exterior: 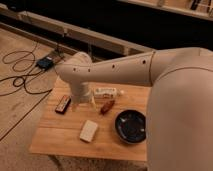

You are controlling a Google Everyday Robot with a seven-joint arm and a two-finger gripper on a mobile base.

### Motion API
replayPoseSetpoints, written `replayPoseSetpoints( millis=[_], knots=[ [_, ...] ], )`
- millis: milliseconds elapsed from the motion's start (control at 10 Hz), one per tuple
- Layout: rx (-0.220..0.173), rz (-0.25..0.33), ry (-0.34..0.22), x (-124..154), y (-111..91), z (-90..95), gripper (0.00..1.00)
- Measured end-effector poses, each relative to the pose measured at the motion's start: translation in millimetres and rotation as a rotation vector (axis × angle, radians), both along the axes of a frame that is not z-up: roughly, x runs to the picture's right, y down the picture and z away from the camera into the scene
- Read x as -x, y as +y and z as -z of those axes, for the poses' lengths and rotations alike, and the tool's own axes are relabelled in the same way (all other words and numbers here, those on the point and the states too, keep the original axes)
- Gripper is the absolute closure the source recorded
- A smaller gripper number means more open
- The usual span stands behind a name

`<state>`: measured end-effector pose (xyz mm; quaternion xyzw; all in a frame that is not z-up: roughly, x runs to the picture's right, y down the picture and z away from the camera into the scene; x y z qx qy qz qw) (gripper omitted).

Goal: Place the eraser in the ceramic cup

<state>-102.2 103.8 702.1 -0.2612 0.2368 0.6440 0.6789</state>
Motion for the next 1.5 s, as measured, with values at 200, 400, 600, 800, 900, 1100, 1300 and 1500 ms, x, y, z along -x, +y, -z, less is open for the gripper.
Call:
replayPoseSetpoints(
  millis=[200,400,600,800,900,1100,1300,1500],
  knots=[
    [0.0,-0.017,0.052,-12.8,18.4,3.7,0.35],
    [-0.023,-0.03,0.079,-17.8,34.3,4.1,0.35],
    [-0.04,-0.064,0.103,-19.3,53.4,0.3,0.35],
    [-0.052,-0.108,0.121,-17.4,67.0,-7.4,0.35],
    [-0.056,-0.127,0.129,-16.1,66.6,-8.1,0.35],
    [-0.054,-0.13,0.129,-15.9,68.3,-9.1,0.35],
    [-0.058,-0.13,0.127,-15.5,67.4,-9.4,0.35],
    [-0.053,-0.129,0.127,-15.8,70.0,-11.1,0.35]
  ],
)
